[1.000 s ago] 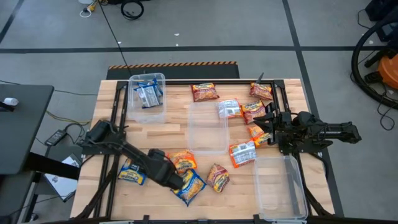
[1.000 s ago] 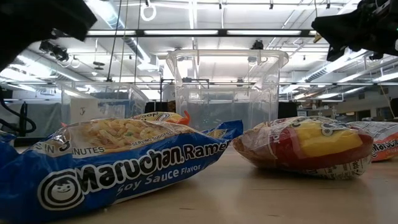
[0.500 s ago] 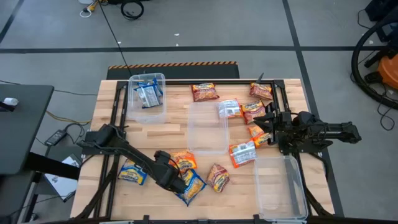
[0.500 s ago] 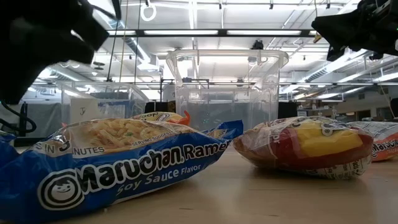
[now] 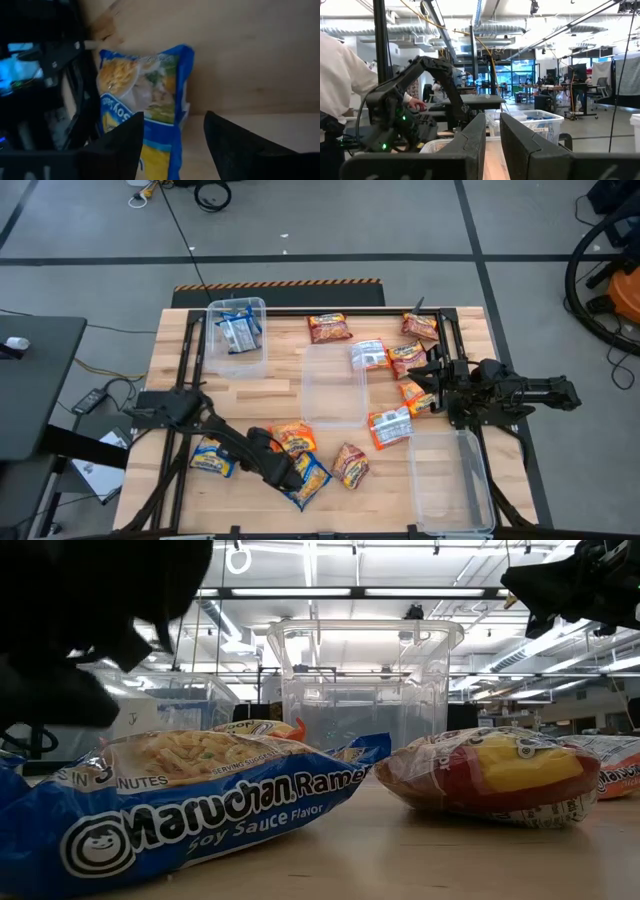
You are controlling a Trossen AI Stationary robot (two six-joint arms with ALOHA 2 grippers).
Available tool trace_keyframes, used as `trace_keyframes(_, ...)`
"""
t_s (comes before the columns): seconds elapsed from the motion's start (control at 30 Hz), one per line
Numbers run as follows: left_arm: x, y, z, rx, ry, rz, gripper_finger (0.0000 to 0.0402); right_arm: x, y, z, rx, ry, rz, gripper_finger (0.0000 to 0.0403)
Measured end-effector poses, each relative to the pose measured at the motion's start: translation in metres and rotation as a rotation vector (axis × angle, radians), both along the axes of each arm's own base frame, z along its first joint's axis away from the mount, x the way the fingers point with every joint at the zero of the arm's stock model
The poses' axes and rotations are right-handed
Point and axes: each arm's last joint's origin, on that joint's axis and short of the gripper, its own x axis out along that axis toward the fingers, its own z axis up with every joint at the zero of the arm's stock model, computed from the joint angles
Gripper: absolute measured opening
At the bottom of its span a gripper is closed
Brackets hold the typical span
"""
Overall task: Sort Maruchan noodles
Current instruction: Put the blue noodle pack into the top transparent bin
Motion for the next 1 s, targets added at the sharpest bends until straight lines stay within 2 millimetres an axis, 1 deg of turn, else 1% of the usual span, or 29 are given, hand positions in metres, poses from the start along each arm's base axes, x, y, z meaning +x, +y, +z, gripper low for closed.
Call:
trace_keyframes(0.1,0.002,-0.003,-0.012,-0.025,0.026,0.023,0.0192,0.0,0.0,0.0,0.0,0.0,0.0,0.0064)
trace_keyframes(0.17,0.001,-0.006,-0.018,-0.011,0.042,0.043,0.0183,0.0,0.0,0.0,0.0,0.0,0.0,0.0064)
trace_keyframes(0.33,-0.002,-0.007,-0.019,0.023,0.073,0.068,0.0164,0.0,0.0,0.0,0.0,0.0,0.0,0.0064)
trace_keyframes(0.47,0.001,-0.004,-0.021,0.013,0.055,0.078,0.0143,0.0,0.0,0.0,0.0,0.0,0.0,0.0064)
trace_keyframes(0.57,0.0,-0.003,-0.024,0.014,0.055,0.075,0.012,0.0,0.0,0.0,0.0,0.0,0.0,0.0064)
trace_keyframes(0.7,-0.013,0.002,-0.037,0.014,0.125,0.093,0.0081,0.0,0.0,0.0,0.0,0.0,0.0,0.0064)
trace_keyframes(0.77,-0.017,0.002,-0.042,0.014,0.129,0.086,0.0057,0.0,0.0,0.0,0.0,0.0,0.0,0.0064)
trace_keyframes(0.87,-0.017,0.001,-0.041,0.031,0.114,0.062,0.0017,0.0,0.0,0.0,0.0,0.0,0.0,0.0064)
trace_keyframes(0.93,-0.015,-0.001,-0.037,0.039,0.086,0.048,0.0008,0.0,0.0,0.0,0.0,0.0,0.0,0.0064)
trace_keyframes(1.0,-0.013,-0.002,-0.024,0.051,0.045,0.044,0.0006,0.0,0.0,0.0,0.0,0.0,0.0,0.0064)
